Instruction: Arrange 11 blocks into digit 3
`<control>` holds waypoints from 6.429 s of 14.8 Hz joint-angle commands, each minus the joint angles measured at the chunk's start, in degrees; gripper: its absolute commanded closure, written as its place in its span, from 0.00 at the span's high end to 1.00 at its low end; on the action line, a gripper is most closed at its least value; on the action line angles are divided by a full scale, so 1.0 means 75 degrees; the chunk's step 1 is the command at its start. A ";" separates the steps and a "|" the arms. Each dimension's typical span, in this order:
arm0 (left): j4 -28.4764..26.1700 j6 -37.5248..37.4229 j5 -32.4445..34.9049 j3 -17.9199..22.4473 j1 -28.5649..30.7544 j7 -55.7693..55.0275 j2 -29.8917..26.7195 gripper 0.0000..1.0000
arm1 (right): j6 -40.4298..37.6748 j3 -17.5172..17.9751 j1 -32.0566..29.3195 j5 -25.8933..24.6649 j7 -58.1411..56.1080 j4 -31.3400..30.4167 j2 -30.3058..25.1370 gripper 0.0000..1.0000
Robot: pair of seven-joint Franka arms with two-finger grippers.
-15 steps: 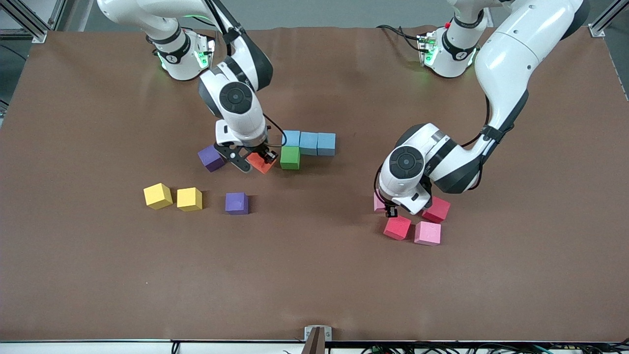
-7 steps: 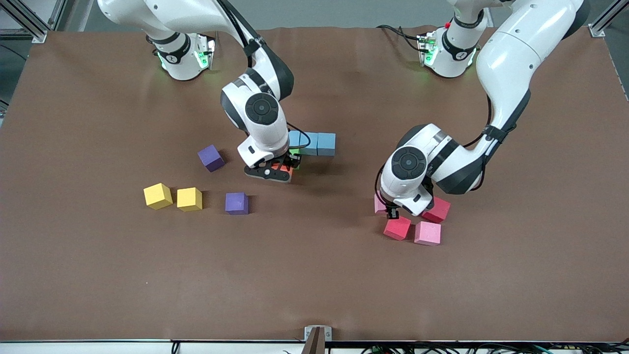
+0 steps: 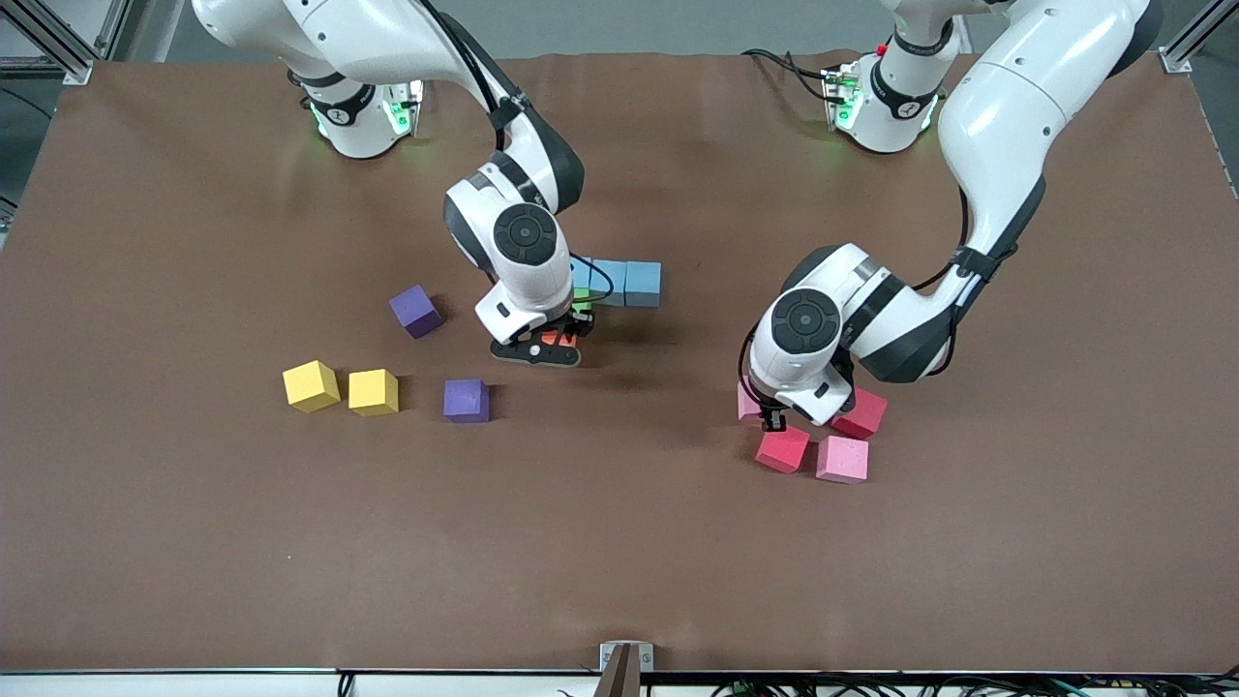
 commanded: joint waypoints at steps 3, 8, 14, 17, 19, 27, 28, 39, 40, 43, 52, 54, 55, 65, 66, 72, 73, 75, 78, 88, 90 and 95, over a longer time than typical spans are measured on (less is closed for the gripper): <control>0.0036 -0.0079 -0.0053 -0.0001 0.0015 0.0114 -0.0084 0.39 | -0.0030 -0.0020 0.0099 -0.0171 0.0001 0.0437 0.0389 0.05; 0.0060 -0.0091 -0.0053 -0.0013 0.0027 0.0114 -0.0095 0.39 | -0.0031 -0.0055 0.0298 -0.0499 0.0094 0.0943 0.0928 0.04; 0.0060 -0.0091 -0.0053 -0.0013 0.0015 0.0114 -0.0084 0.39 | 0.0004 -0.0055 0.0381 -0.0758 0.0456 0.0861 0.0929 0.04; 0.0060 -0.0091 -0.0041 -0.0001 0.0027 0.0126 -0.0072 0.39 | 0.0378 -0.0067 0.0439 -0.0793 0.0750 0.0616 0.0905 0.04; 0.0060 -0.0091 -0.0041 -0.0001 0.0027 0.0126 -0.0072 0.39 | 0.0462 -0.0067 0.0439 -0.0793 0.0832 0.0533 0.0894 0.04; 0.0060 -0.0091 -0.0053 -0.0001 0.0015 0.0114 -0.0072 0.39 | 0.0473 -0.0079 0.0439 -0.0851 0.0880 0.0369 0.0858 0.04; 0.0060 -0.0091 -0.0053 -0.0001 0.0015 0.0126 -0.0072 0.39 | 0.0473 -0.0079 0.0439 -0.0851 0.0880 0.0334 0.0847 0.04; 0.0060 -0.0091 -0.0041 -0.0001 0.0015 0.0114 -0.0072 0.39 | 0.0624 -0.0067 0.0381 -0.0980 0.0844 -0.0040 0.0648 0.04; 0.0060 -0.0091 -0.0041 -0.0001 0.0004 0.0126 -0.0072 0.39 | 0.0881 -0.0055 0.0381 -0.0980 0.0844 -0.0285 0.0520 0.04; 0.0060 -0.0091 -0.0041 -0.0001 0.0004 0.0114 -0.0072 0.39 | 0.1141 -0.0067 0.0404 -0.0980 0.0856 -0.0499 0.0448 0.04; 0.0060 -0.0091 -0.0053 -0.0001 -0.0008 0.0114 -0.0037 0.39 | 0.1059 -0.0055 0.0439 -0.0980 0.0868 -0.0499 0.0518 0.04; 0.0060 -0.0091 -0.0052 -0.0001 -0.0008 0.0114 -0.0037 0.39 | 0.1059 -0.0055 0.0439 -0.0980 0.0868 -0.0487 0.0518 0.04; 0.0060 -0.0091 -0.0053 -0.0001 -0.0008 0.0114 -0.0037 0.39 | 0.1059 -0.0044 0.0439 -0.0980 0.0833 -0.0475 0.0518 0.04; 0.0060 -0.0079 -0.0053 0.0011 -0.0031 0.0114 -0.0013 0.39 | 0.0802 -0.0032 0.0463 -0.0898 0.0891 -0.0382 0.0518 0.04; 0.0060 -0.0079 -0.0053 0.0011 -0.0020 0.0114 -0.0013 0.39 | 0.0813 -0.0032 0.0463 -0.0887 0.0938 -0.0347 0.0518 0.04; 0.0060 -0.0079 -0.0053 0.0011 -0.0020 0.0114 -0.0013 0.39 | 0.0802 -0.0020 0.0521 -0.0886 0.1067 -0.0253 0.0530 0.04; 0.0060 -0.0068 -0.0053 0.0011 -0.0020 0.0126 -0.0013 0.39 | 0.0802 -0.0020 0.0533 -0.0875 0.1067 -0.0253 0.0530 0.04; 0.0060 -0.0067 -0.0053 0.0011 -0.0020 0.0114 -0.0013 0.39 | 0.0802 -0.0020 0.0545 -0.0875 0.1090 -0.0253 0.0530 0.04; 0.0060 -0.0067 -0.0041 0.0011 -0.0020 0.0126 -0.0013 0.39 | 0.0802 -0.0008 0.0545 -0.0875 0.1137 -0.0253 0.0530 0.04; 0.0060 -0.0067 -0.0041 0.0011 -0.0020 0.0126 -0.0013 0.39 | 0.0802 -0.0008 0.0592 -0.0875 0.1137 -0.0253 0.0530 0.04; 0.0060 -0.0067 -0.0041 0.0011 -0.0020 0.0126 -0.0013 0.39 | 0.0802 -0.0008 0.0592 -0.0886 0.1114 -0.0253 0.0530 0.04; 0.0060 -0.0067 -0.0041 0.0011 -0.0031 0.0126 -0.0013 0.39 | 0.0802 -0.0009 0.0592 -0.0898 0.1055 -0.0253 0.0542 0.04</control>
